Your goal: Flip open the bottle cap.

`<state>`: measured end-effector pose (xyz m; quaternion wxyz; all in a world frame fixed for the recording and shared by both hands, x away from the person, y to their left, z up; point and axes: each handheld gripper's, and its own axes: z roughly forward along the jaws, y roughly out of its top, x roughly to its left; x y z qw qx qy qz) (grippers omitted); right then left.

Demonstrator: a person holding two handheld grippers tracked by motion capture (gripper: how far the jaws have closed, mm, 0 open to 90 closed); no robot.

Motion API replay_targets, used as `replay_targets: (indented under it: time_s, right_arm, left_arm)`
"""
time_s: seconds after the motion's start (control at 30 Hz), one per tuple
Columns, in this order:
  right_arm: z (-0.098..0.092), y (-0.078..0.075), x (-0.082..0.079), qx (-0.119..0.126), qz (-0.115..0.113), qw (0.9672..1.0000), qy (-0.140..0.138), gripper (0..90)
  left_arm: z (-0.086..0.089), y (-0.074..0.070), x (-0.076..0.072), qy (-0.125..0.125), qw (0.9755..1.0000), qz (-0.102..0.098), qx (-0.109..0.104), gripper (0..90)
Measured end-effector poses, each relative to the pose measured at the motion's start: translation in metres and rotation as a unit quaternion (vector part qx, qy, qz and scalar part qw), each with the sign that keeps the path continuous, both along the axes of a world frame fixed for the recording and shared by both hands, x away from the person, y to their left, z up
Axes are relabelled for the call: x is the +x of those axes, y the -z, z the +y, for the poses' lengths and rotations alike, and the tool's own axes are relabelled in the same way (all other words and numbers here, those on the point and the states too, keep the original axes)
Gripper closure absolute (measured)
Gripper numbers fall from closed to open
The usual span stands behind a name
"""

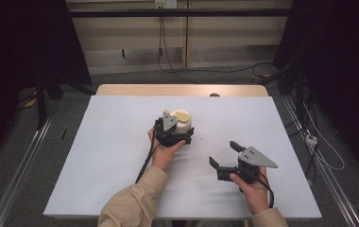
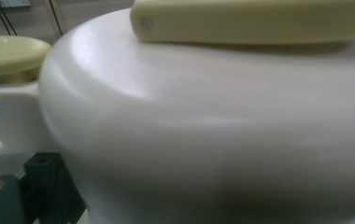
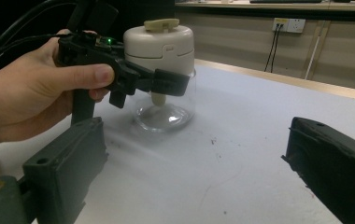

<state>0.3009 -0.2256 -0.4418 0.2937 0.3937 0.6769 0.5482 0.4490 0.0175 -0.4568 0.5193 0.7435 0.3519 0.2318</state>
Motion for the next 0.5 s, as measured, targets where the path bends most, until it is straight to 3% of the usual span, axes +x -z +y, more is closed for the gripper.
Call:
replay_targets:
  time_s: [0.37, 0.5]
  right_arm:
    - [0.006, -0.01, 0.015, 0.006, 0.01, 0.9998, 0.013, 2.5]
    - [0.01, -0.014, 0.021, 0.01, 0.015, 0.9998, 0.002, 2.1]
  left_arm:
    - [0.0, 0.0, 0.0, 0.0, 1.0, -0.001, 0.0, 5.1]
    - [0.0, 0.0, 0.0, 0.0, 1.0, -0.002, 0.003, 5.2]
